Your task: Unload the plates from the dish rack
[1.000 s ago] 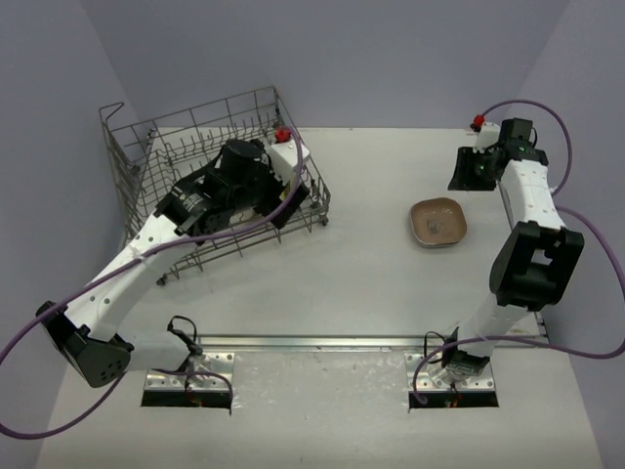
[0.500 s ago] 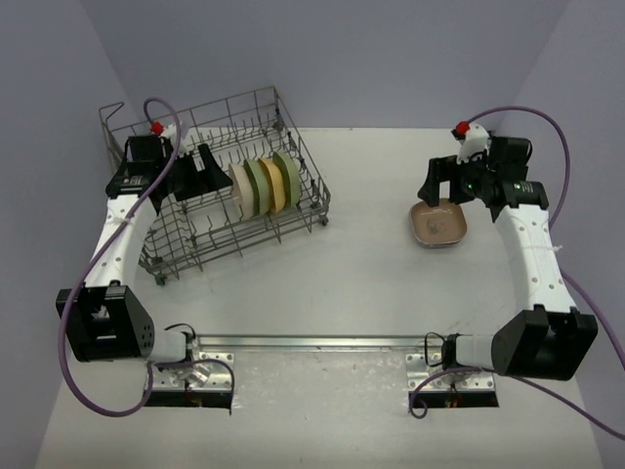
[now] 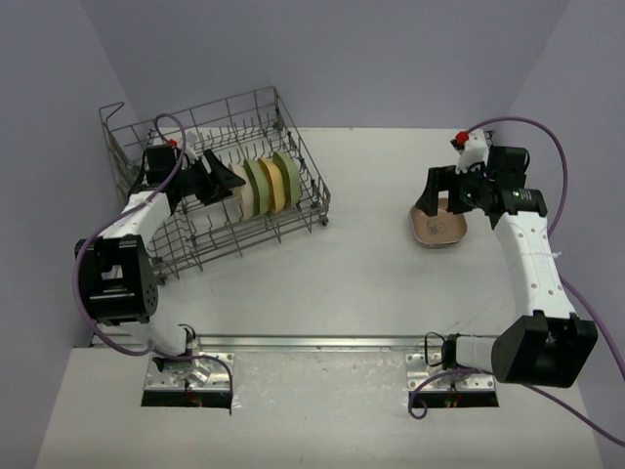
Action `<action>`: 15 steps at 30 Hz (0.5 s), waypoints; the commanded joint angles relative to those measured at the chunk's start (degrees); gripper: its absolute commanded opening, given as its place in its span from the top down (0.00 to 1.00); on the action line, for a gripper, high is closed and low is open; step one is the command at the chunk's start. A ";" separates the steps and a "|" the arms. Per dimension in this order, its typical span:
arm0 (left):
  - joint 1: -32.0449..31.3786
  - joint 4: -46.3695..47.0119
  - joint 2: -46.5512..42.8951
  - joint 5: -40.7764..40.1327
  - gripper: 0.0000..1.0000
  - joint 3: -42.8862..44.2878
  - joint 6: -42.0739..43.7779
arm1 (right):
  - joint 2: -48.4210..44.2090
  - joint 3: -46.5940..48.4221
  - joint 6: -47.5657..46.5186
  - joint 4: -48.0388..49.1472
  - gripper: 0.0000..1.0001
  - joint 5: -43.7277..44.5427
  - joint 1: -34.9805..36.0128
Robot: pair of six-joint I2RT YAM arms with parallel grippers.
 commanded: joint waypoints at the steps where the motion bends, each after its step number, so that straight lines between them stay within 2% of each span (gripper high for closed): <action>1: 0.61 8.01 2.10 1.35 0.43 1.32 -3.49 | -0.26 -0.39 2.31 1.04 0.01 -1.60 -0.35; 10: 0.69 8.74 6.21 4.47 0.61 4.20 -4.49 | 0.53 -0.44 3.27 0.91 0.01 -2.04 -0.30; 15: 0.62 13.65 6.04 10.49 0.90 4.01 -6.87 | 0.17 -0.30 3.37 0.42 0.01 -2.13 -0.27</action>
